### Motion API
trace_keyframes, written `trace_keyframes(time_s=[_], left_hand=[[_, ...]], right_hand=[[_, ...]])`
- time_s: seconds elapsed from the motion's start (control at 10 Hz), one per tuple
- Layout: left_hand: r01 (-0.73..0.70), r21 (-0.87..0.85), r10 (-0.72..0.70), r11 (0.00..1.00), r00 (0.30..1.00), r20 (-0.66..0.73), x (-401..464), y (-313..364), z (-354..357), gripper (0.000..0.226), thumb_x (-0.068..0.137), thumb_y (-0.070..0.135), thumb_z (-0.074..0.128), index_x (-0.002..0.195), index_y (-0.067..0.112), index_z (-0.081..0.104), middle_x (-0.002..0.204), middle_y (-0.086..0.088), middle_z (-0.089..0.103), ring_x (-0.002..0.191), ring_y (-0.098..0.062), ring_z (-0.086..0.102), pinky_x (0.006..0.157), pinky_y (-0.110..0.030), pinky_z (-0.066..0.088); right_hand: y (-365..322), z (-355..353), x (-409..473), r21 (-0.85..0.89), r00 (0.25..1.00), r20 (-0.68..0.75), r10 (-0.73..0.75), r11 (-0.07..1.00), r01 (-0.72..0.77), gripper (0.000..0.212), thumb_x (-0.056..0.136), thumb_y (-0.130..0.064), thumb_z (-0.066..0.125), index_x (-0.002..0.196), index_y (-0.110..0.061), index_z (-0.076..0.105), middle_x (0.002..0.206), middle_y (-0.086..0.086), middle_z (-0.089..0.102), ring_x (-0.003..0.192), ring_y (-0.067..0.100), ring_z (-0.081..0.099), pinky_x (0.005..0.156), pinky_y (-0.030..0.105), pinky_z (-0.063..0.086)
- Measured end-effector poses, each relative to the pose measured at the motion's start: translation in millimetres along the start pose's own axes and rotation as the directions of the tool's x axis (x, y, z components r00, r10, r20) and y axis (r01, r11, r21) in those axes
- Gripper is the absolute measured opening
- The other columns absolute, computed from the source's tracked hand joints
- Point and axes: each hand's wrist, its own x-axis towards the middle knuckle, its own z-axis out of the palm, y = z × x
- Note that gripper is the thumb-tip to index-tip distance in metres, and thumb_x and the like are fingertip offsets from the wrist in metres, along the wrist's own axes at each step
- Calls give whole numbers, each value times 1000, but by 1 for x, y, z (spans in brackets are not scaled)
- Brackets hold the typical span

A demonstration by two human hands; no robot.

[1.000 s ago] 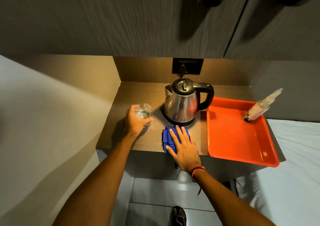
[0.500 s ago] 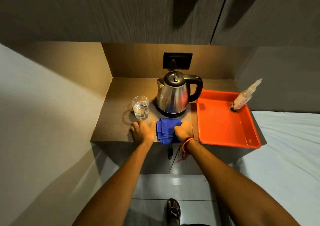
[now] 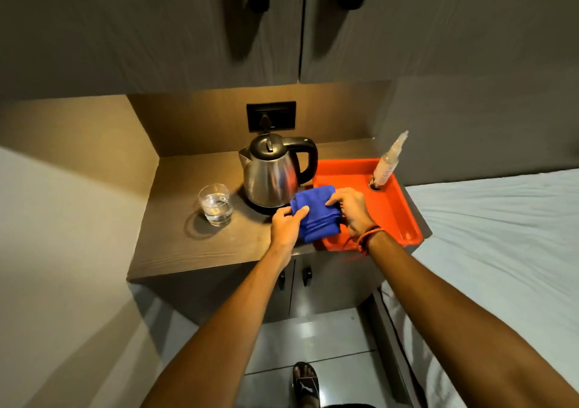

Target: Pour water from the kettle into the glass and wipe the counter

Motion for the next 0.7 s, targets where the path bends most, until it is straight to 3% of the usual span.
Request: trace_keyframes(time_s=[0.1, 0.2, 0.3, 0.4, 0.5, 0.6, 0.7], left_hand=[[-60, 103, 57, 993, 998, 34, 4, 7, 24, 20, 80, 14, 81, 96, 7, 70, 93, -9, 77, 86, -29, 74, 76, -41, 61], [-173, 438, 167, 882, 984, 53, 1, 12, 48, 38, 77, 25, 84, 106, 11, 63, 100, -5, 73, 90, -22, 70, 81, -39, 60], [-260, 724, 233, 639, 962, 139, -1, 11, 62, 47, 81, 35, 80, 117, 13, 58, 108, -8, 66, 97, -26, 65, 78, -38, 56], [-340, 876, 302, 342, 923, 240, -3, 9, 69, 38, 87, 24, 74, 119, 11, 58, 115, -13, 63, 107, -29, 59, 84, -39, 53], [-407, 890, 371, 204, 874, 314, 1, 2, 71, 29, 89, 12, 67, 117, 8, 59, 118, -11, 62, 113, -28, 53, 91, -36, 50], [-435, 867, 369, 244, 868, 332, -2, 11, 61, 37, 91, 18, 64, 125, 7, 55, 125, -11, 57, 118, -29, 52, 98, -40, 49], [-454, 859, 442, 235, 837, 322, -8, 26, 48, 41, 92, 25, 63, 129, 11, 53, 126, -9, 56, 118, -30, 52, 97, -43, 49]], right_hand=[[3, -34, 14, -48, 996, -85, -2, 999, -2, 30, 69, 14, 57, 52, -10, 57, 48, -6, 58, 52, 12, 53, 52, 24, 42], [16, -61, 24, -218, 994, -110, 23, 975, -46, 25, 71, 12, 60, 56, -9, 60, 55, 5, 60, 62, 23, 56, 61, 30, 46], [30, -72, 31, -393, 993, -116, 23, 917, -67, 25, 72, 7, 66, 57, -11, 58, 58, 6, 58, 63, 23, 55, 60, 32, 45], [37, -75, 39, -561, 992, -123, 24, 823, -89, 16, 68, -2, 70, 61, -9, 59, 62, 7, 59, 65, 25, 57, 55, 30, 43], [45, -74, 48, -737, 997, -81, 0, 674, -60, 20, 72, -16, 75, 82, -5, 61, 88, 14, 66, 85, 33, 64, 64, 35, 48], [35, -71, 40, -842, 996, -47, -82, 540, 5, 36, 80, -24, 69, 108, -5, 58, 120, 20, 58, 112, 40, 55, 90, 45, 51], [22, -66, 25, -835, 968, 60, -242, 519, 181, 40, 86, -23, 65, 121, -4, 57, 129, 19, 53, 121, 39, 50, 101, 47, 46]])
